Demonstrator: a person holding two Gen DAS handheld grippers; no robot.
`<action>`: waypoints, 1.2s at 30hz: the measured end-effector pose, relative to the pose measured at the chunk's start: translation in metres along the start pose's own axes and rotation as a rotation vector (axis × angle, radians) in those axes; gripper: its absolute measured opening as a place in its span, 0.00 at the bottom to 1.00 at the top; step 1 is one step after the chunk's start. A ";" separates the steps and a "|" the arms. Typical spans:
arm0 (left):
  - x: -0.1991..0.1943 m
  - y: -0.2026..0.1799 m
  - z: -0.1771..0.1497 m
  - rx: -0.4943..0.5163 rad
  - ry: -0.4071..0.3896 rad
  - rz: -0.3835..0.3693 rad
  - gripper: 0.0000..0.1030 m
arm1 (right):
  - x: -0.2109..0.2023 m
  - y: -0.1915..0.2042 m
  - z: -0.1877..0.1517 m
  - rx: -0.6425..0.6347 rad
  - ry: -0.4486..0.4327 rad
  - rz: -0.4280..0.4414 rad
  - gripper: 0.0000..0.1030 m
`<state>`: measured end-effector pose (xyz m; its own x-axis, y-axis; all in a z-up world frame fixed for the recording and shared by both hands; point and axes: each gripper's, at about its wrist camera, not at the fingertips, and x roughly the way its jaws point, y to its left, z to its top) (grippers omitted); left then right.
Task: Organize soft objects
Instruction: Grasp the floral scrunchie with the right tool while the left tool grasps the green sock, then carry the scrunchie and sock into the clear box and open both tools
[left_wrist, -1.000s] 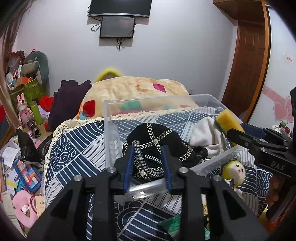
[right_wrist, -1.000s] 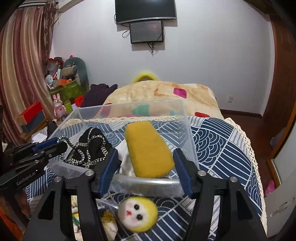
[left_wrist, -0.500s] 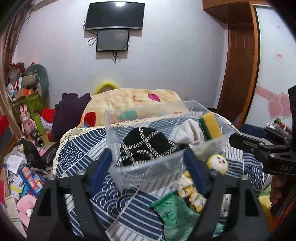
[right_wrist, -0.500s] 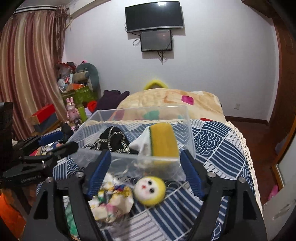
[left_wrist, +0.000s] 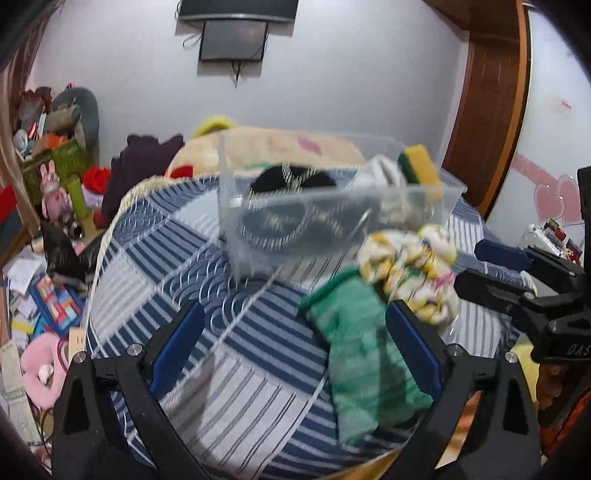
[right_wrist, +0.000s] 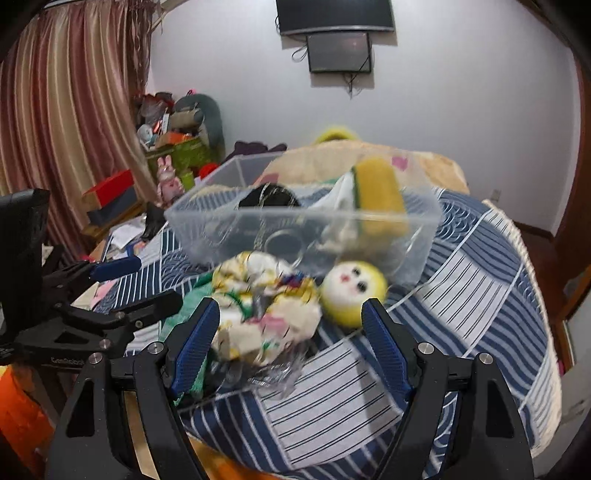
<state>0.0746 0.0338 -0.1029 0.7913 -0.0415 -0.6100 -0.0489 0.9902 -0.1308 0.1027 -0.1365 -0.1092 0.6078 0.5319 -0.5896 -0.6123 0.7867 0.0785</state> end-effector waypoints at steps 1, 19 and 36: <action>0.001 0.001 -0.003 -0.001 0.010 -0.002 0.97 | 0.003 0.001 -0.001 0.003 0.009 0.015 0.75; 0.016 -0.019 -0.015 -0.017 0.063 -0.147 0.64 | 0.002 0.012 -0.012 -0.049 0.012 0.051 0.13; -0.022 -0.012 -0.001 0.013 -0.032 -0.175 0.10 | -0.032 0.003 0.003 -0.015 -0.109 -0.007 0.13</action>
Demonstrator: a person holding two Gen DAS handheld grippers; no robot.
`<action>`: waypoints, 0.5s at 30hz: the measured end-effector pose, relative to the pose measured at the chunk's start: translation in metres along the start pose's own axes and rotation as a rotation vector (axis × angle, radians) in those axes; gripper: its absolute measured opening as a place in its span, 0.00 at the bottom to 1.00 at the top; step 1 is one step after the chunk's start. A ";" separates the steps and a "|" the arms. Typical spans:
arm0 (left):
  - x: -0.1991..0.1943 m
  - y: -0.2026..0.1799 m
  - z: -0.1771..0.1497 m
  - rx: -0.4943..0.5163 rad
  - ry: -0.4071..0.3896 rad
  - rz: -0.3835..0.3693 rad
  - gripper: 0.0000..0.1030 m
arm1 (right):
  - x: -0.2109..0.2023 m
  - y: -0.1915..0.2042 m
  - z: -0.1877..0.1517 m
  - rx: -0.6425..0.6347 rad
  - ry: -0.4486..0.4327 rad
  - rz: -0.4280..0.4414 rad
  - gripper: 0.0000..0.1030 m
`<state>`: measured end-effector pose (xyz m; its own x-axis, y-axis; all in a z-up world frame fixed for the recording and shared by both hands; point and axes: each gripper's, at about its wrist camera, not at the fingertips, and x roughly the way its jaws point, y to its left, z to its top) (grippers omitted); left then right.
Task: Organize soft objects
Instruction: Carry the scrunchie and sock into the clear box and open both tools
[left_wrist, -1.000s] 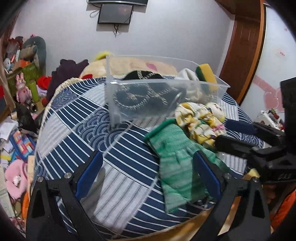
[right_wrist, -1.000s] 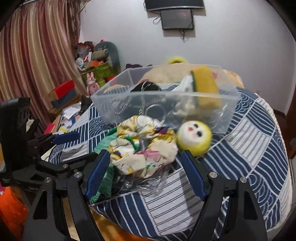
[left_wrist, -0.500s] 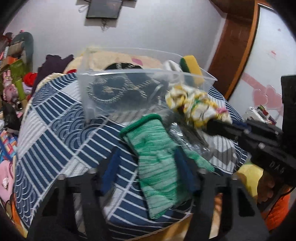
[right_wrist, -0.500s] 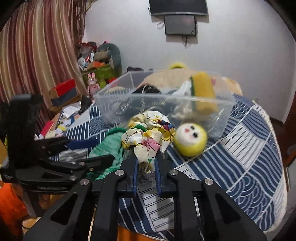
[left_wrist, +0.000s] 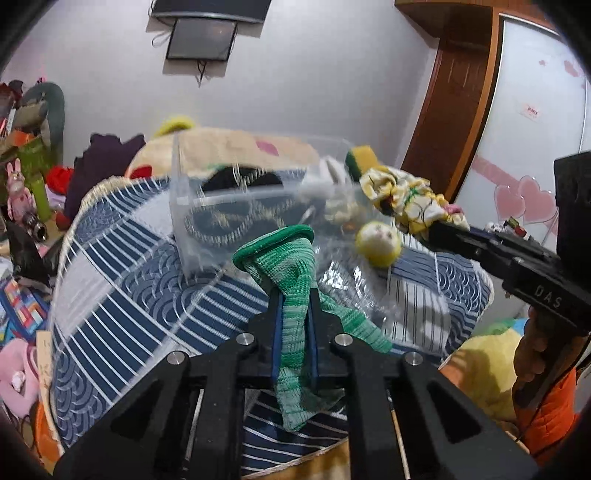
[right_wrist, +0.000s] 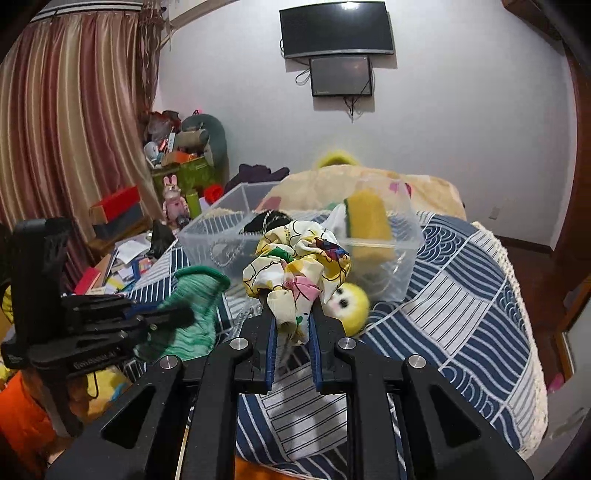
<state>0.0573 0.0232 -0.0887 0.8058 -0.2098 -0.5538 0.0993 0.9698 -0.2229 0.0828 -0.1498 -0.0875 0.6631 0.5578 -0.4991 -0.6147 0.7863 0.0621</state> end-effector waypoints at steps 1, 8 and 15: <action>-0.005 0.001 0.005 0.003 -0.016 0.004 0.10 | -0.002 0.000 0.001 -0.001 -0.006 -0.003 0.13; -0.027 0.002 0.035 0.045 -0.105 0.036 0.10 | -0.007 -0.003 0.015 -0.014 -0.035 -0.026 0.13; -0.032 0.000 0.065 0.086 -0.202 0.076 0.10 | -0.002 -0.003 0.037 -0.021 -0.076 -0.037 0.13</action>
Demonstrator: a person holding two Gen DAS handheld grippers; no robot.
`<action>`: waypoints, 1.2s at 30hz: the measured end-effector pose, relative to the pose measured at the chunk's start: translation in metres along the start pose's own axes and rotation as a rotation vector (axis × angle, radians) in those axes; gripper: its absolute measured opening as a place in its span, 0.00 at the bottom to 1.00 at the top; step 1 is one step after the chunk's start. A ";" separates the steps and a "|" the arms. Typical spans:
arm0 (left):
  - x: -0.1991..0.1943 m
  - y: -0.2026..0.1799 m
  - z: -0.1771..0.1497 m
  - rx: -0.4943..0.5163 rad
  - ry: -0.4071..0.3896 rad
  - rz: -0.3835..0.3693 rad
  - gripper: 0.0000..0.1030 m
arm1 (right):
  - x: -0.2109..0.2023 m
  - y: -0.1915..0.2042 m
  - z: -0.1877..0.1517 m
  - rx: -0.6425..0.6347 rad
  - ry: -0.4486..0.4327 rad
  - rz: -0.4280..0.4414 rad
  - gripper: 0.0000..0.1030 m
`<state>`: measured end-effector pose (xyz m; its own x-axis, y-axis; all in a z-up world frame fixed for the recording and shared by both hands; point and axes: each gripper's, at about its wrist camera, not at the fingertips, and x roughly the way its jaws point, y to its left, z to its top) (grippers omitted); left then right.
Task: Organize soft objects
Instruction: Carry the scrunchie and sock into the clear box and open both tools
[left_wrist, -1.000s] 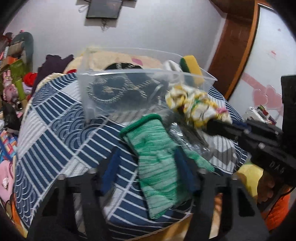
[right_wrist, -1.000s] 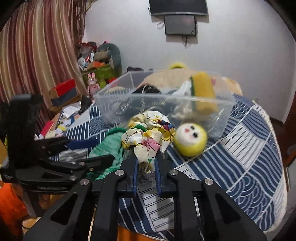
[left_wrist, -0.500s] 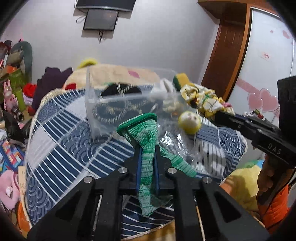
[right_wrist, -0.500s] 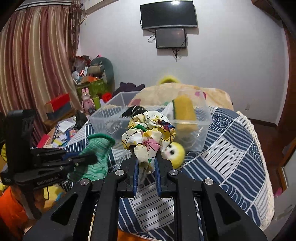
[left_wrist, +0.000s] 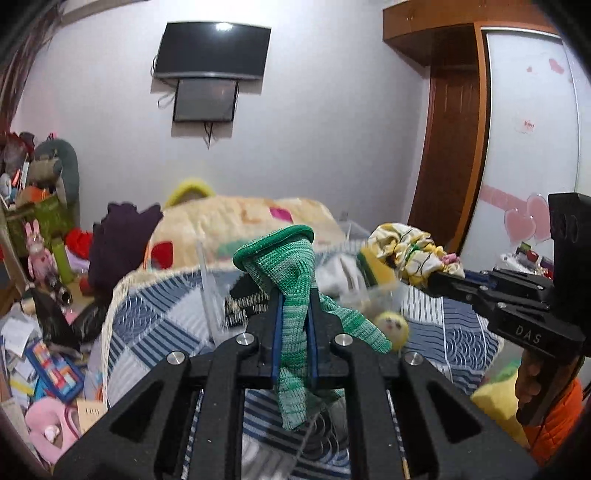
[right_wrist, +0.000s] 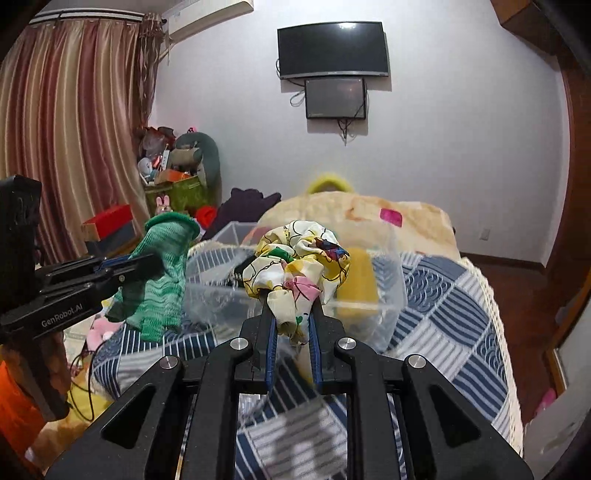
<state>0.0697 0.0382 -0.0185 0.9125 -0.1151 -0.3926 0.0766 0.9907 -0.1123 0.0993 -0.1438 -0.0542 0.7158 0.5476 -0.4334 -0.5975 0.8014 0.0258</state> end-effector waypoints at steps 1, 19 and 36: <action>0.002 0.002 0.003 0.001 -0.008 0.005 0.10 | 0.002 0.000 0.004 -0.005 -0.006 -0.002 0.13; 0.075 0.036 0.025 -0.060 0.031 0.083 0.11 | 0.066 0.020 0.040 -0.034 0.025 -0.008 0.13; 0.128 0.029 -0.003 -0.043 0.173 0.102 0.14 | 0.107 0.014 0.015 -0.004 0.188 0.008 0.16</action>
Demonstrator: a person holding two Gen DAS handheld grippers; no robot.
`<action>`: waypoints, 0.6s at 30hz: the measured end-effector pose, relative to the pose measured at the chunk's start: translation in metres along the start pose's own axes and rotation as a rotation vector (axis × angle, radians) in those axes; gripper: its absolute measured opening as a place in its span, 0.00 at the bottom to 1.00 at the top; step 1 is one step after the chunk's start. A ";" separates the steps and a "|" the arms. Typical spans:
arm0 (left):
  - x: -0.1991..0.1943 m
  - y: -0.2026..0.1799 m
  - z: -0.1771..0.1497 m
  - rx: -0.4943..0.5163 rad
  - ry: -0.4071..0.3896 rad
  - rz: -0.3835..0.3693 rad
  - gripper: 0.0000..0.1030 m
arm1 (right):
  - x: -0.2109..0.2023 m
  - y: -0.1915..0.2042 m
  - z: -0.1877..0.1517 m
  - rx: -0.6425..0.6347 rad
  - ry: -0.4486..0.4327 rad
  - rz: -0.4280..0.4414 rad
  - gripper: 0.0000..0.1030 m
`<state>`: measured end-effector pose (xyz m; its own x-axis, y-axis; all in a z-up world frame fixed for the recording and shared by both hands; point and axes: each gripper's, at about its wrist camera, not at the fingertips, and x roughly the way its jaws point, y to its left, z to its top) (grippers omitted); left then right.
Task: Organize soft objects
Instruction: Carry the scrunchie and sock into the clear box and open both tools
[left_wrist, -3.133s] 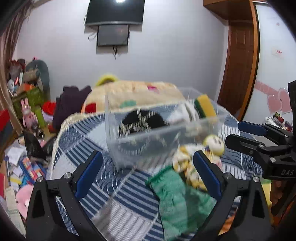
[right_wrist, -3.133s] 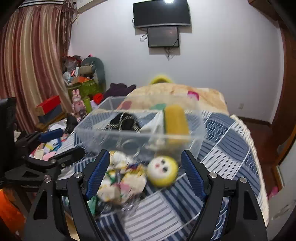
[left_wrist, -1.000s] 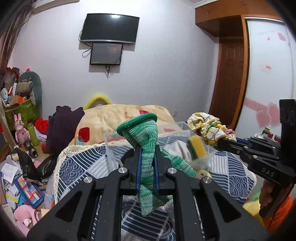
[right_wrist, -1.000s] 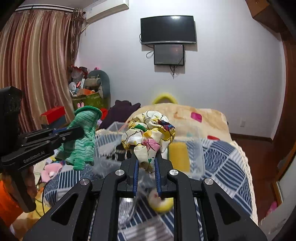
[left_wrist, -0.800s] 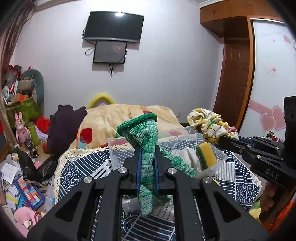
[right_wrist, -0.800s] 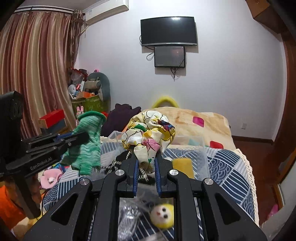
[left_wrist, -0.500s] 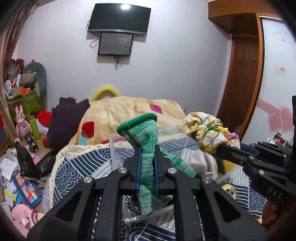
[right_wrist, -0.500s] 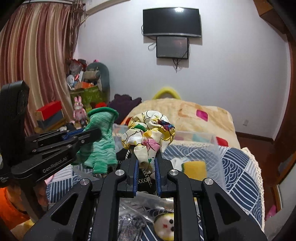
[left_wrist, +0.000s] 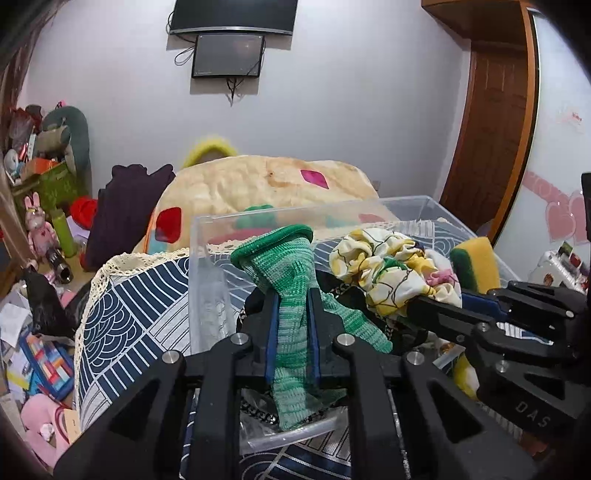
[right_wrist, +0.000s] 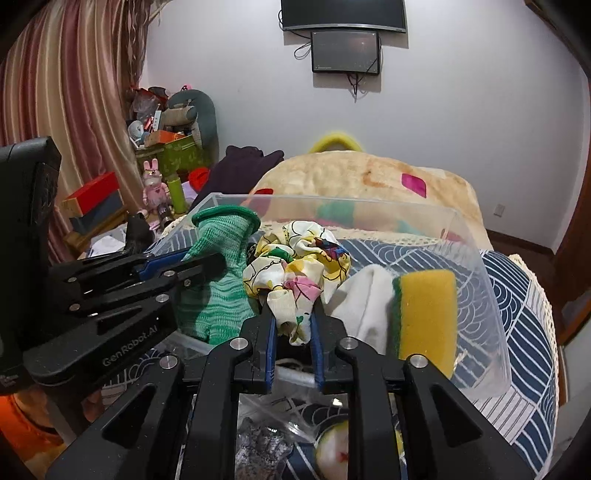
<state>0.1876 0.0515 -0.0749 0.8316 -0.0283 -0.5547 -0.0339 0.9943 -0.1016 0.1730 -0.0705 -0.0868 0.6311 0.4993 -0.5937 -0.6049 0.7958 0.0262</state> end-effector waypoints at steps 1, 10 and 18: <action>0.000 -0.002 0.000 0.006 0.003 -0.001 0.14 | -0.001 0.000 -0.001 -0.002 0.000 -0.002 0.16; -0.016 -0.008 -0.004 0.007 -0.007 0.022 0.54 | -0.013 -0.003 0.001 0.015 -0.008 0.018 0.40; -0.053 -0.014 0.003 0.031 -0.074 0.011 0.69 | -0.042 -0.010 0.003 0.021 -0.082 0.004 0.41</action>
<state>0.1458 0.0394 -0.0420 0.8699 -0.0108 -0.4931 -0.0272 0.9972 -0.0697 0.1542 -0.0980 -0.0599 0.6670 0.5283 -0.5254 -0.5980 0.8002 0.0455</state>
